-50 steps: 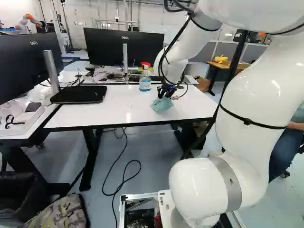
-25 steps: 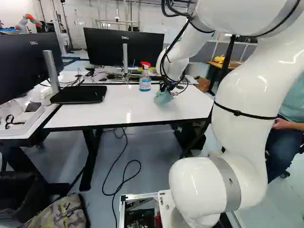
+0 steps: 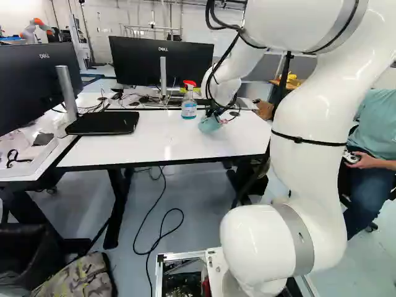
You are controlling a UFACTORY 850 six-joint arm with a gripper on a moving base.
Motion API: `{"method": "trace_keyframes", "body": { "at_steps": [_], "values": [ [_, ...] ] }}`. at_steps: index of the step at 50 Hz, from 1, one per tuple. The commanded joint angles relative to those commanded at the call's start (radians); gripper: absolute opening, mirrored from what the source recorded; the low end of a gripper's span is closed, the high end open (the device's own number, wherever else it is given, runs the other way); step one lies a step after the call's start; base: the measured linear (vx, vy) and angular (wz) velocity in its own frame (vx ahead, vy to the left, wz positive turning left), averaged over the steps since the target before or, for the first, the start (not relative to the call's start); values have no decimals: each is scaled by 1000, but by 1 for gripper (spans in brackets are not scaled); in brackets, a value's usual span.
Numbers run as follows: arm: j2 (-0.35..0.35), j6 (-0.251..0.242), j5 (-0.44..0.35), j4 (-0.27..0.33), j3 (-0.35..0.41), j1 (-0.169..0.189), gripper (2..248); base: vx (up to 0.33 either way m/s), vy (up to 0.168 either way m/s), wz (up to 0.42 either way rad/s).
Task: Clean the table with the green towel
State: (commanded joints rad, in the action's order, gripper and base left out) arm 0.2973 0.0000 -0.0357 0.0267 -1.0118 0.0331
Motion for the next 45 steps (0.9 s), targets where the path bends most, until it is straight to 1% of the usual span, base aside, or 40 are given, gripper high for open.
{"method": "trace_keyframes", "body": {
  "at_steps": [22,37,45],
  "values": [
    [56,0,-111,0,-10,4,57,0,0,0],
    [93,0,-149,0,-18,6,57,0,0,0],
    [106,0,-154,0,-21,6,57,0,0,0]
  ]
}}
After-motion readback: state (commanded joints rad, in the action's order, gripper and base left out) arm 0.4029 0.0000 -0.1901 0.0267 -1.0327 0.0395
